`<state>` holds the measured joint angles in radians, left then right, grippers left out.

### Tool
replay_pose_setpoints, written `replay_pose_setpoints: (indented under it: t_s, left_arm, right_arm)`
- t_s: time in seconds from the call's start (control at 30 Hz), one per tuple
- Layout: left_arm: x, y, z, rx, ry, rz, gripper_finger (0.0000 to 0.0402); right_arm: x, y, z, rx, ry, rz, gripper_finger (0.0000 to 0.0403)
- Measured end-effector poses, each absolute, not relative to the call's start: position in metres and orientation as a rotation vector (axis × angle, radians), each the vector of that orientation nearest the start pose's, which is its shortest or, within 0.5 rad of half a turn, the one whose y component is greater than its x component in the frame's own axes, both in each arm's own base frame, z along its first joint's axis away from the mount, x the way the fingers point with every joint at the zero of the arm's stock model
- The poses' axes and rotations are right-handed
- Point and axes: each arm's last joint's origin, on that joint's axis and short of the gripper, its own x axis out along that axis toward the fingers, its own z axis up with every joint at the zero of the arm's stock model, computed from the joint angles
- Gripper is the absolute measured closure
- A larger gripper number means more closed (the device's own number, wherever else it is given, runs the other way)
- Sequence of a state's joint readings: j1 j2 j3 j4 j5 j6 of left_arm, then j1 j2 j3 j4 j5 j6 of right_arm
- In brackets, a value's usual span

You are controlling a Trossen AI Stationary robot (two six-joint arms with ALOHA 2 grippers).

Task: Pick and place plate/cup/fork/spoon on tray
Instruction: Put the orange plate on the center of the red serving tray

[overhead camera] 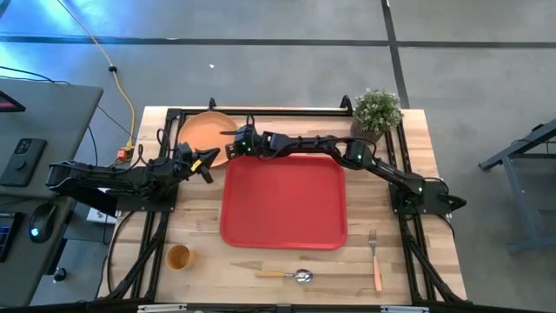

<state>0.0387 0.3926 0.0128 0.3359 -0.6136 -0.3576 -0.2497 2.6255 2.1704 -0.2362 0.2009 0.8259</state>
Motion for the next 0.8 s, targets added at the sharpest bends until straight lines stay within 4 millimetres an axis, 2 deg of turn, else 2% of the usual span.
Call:
replay_pose_setpoints:
  t_s: [0.33, 0.67, 0.8]
  left_arm:
    - [0.116, 0.021, 0.165, -0.331, -0.072, 0.653, 0.0399]
    - [0.118, 0.020, 0.165, -0.335, -0.062, 0.588, 0.0399]
    - [0.119, 0.018, 0.166, -0.341, -0.052, 0.509, 0.0399]
  right_arm:
    - [0.551, -0.147, 0.119, 0.765, 0.471, -0.704, 0.0394]
    - [0.558, -0.150, 0.130, 0.731, 0.337, -0.694, 0.0399]
    - [0.554, -0.154, 0.150, 0.687, 0.311, -0.711, 0.0400]
